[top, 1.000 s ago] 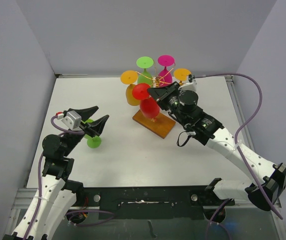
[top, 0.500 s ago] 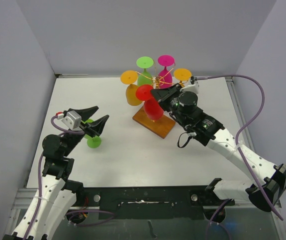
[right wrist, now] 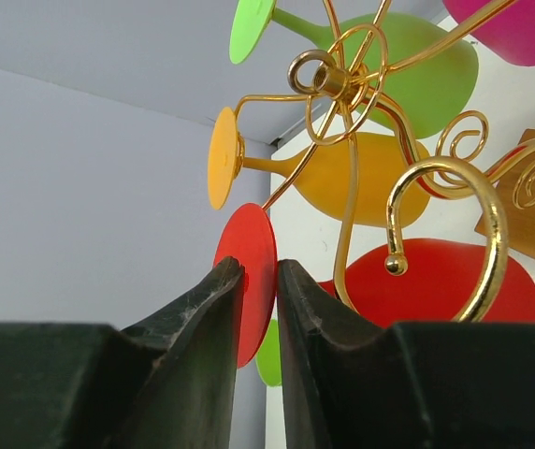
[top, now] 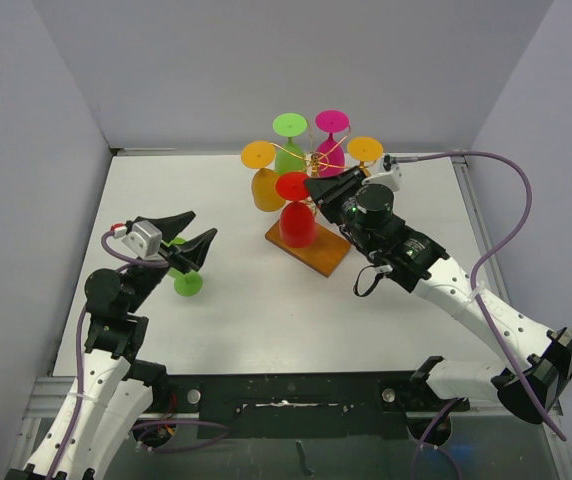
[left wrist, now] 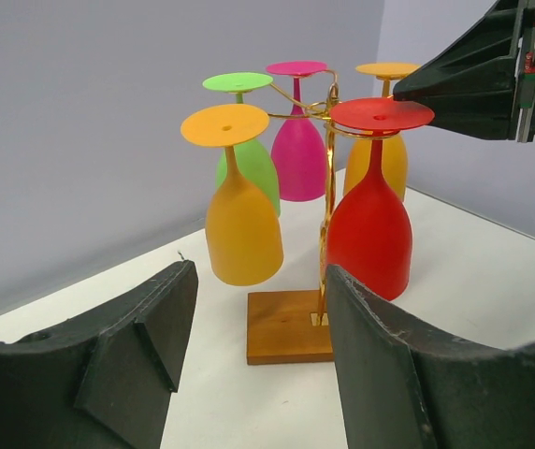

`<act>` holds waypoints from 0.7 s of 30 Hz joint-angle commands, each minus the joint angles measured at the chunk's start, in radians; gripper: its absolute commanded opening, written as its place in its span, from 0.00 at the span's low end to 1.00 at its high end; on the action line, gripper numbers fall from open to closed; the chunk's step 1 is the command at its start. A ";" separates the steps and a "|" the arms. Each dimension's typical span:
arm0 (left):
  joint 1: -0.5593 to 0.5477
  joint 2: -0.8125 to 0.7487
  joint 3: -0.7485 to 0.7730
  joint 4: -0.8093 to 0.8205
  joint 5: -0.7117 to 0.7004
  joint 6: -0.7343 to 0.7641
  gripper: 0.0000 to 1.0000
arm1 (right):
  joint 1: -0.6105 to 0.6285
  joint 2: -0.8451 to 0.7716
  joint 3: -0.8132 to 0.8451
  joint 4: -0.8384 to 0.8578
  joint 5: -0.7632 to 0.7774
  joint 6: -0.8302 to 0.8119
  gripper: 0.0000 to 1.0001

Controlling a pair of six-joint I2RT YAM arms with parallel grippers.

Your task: Place the wine glass upside down on the wine glass rack

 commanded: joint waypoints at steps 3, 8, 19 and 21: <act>0.000 0.006 0.024 0.006 -0.061 0.006 0.55 | -0.005 -0.055 -0.007 0.029 0.051 -0.001 0.31; -0.001 0.011 0.028 -0.005 -0.090 0.005 0.55 | -0.008 -0.073 -0.014 0.021 0.062 -0.003 0.42; 0.000 0.051 0.091 -0.158 -0.296 -0.050 0.62 | -0.029 -0.197 -0.073 0.058 0.119 -0.087 0.54; -0.001 0.066 0.119 -0.217 -0.312 -0.073 0.62 | -0.030 -0.215 -0.080 0.067 0.135 -0.113 0.55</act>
